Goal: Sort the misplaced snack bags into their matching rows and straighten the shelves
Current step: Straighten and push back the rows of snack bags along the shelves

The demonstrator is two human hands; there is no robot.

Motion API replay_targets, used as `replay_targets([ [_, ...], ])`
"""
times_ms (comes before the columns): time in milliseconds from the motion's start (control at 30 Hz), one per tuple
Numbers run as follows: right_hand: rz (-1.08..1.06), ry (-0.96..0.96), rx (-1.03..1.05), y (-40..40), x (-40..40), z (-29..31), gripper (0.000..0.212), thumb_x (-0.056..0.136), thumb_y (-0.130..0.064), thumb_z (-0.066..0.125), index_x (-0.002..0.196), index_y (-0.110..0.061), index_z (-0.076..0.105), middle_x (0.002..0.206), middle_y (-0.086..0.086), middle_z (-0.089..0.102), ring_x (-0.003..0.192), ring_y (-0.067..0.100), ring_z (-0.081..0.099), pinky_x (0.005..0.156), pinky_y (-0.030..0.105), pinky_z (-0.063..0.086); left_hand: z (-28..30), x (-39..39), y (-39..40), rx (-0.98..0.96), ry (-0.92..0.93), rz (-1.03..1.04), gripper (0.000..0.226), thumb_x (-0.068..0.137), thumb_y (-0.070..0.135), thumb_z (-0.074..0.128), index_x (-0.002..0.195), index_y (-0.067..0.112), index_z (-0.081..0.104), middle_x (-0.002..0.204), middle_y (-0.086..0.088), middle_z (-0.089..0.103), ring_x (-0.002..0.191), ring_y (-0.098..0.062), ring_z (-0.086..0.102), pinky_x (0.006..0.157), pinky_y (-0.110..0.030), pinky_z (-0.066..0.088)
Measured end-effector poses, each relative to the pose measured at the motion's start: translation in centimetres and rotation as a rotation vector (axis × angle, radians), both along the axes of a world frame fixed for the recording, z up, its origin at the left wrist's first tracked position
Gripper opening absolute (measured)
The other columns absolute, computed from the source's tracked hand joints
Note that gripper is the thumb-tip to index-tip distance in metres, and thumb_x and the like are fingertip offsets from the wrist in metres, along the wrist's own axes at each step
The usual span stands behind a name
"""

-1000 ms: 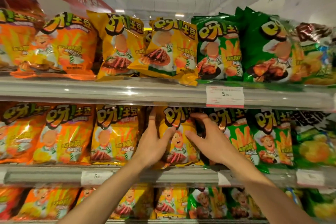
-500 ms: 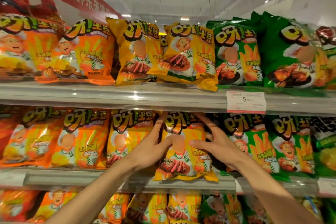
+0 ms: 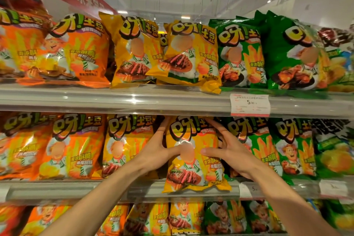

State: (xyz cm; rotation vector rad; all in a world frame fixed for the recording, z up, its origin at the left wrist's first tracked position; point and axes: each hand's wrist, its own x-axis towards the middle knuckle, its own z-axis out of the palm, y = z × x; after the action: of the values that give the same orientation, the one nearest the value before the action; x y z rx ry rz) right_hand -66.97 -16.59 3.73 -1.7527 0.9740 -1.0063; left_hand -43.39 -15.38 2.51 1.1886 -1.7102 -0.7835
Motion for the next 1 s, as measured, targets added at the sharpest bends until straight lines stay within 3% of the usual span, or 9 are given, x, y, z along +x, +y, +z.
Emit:
replay_targets([
  [133,-0.05,-0.045,-0.023,-0.8,0.1,0.0,0.086,0.077,0.0,0.079,0.143,-0.039,0.039,0.121,-0.02,0.063,0.105,-0.001,0.066,0.08,0.017,0.053,0.0,0.8,1.3,-0.09,-0.087,0.123,0.086,0.087,0.056,0.065,0.154,0.04,0.014,0.132,0.023,0.048,0.121,0.003,0.048,0.098,-0.02,0.038],
  [267,-0.119,-0.093,-0.05,-1.8,1.5,-0.4,0.085,0.076,-0.003,0.081,0.143,-0.035,0.04,0.118,-0.01,0.069,0.111,0.011,0.066,0.083,0.02,0.054,-1.7,4.2,2.3,-0.519,-0.4,0.437,0.039,0.1,0.042,0.048,0.134,0.023,0.049,0.111,0.004,0.053,0.102,-0.011,0.054,0.082,-0.031,0.048],
  [333,-0.15,0.003,-0.104,-2.0,2.8,-1.0,0.087,0.078,-0.01,0.082,0.144,-0.043,0.036,0.128,-0.011,0.061,0.114,0.009,0.061,0.087,0.017,0.05,-2.8,6.5,1.9,-0.657,-0.608,0.528,0.036,0.097,0.036,0.047,0.127,0.017,0.055,0.116,-0.003,0.055,0.108,-0.022,0.052,0.086,-0.037,0.046],
  [400,-0.193,0.123,-0.174,-1.9,3.8,-1.4,0.087,0.082,-0.017,0.08,0.142,-0.052,0.028,0.138,-0.015,0.048,0.122,0.003,0.051,0.095,0.012,0.041,-3.6,8.0,1.3,-0.63,-0.749,0.605,0.041,0.099,0.04,0.041,0.127,0.016,0.058,0.122,-0.011,0.057,0.116,-0.029,0.049,0.094,-0.042,0.04],
  [533,-0.315,0.421,-0.268,-1.1,4.7,-1.5,0.084,0.089,-0.036,0.067,0.152,-0.05,0.013,0.163,-0.005,0.001,0.151,0.021,0.009,0.121,0.037,0.019,-4.7,8.9,0.5,-0.506,-0.877,0.61,0.055,0.104,0.049,0.026,0.142,0.018,0.051,0.152,-0.014,0.044,0.142,-0.03,0.036,0.115,-0.047,0.027],
  [567,-0.403,0.53,-0.339,-0.8,5.1,-1.7,0.081,0.091,-0.045,0.062,0.155,-0.043,0.012,0.162,0.001,0.0,0.151,0.026,0.006,0.122,0.042,0.016,-4.8,8.9,0.3,-0.506,-0.887,0.602,0.056,0.104,0.049,0.025,0.145,0.019,0.047,0.156,-0.013,0.038,0.147,-0.029,0.029,0.119,-0.048,0.022],
  [667,-0.571,0.774,-0.649,0.1,7.1,-2.4,0.069,0.096,-0.061,0.038,0.15,-0.019,0.033,0.145,0.021,0.034,0.138,0.039,0.027,0.117,0.053,0.017,-5.0,8.7,0.0,-0.507,-0.905,0.579,0.059,0.104,0.049,0.023,0.153,0.019,0.035,0.164,-0.01,0.021,0.154,-0.023,0.007,0.123,-0.052,0.01],
  [733,-0.566,0.854,-0.756,0.1,8.7,-3.2,0.065,0.098,-0.061,0.031,0.145,-0.017,0.041,0.14,0.02,0.047,0.133,0.039,0.037,0.115,0.055,0.016,-5.1,8.7,-0.1,-0.504,-0.899,0.574,0.06,0.104,0.05,0.02,0.154,0.019,0.033,0.165,-0.009,0.017,0.155,-0.023,0.004,0.123,-0.052,0.01],
  [1000,-0.618,1.001,-0.816,-0.6,11.0,-4.6,0.062,0.1,-0.055,0.031,0.15,-0.02,0.038,0.151,0.017,0.043,0.147,0.035,0.027,0.118,0.055,0.016,-5.4,8.7,-0.4,-0.508,-0.899,0.567,0.062,0.104,0.05,0.02,0.155,0.017,0.031,0.165,-0.011,0.017,0.154,-0.025,0.006,0.123,-0.053,0.011],
])
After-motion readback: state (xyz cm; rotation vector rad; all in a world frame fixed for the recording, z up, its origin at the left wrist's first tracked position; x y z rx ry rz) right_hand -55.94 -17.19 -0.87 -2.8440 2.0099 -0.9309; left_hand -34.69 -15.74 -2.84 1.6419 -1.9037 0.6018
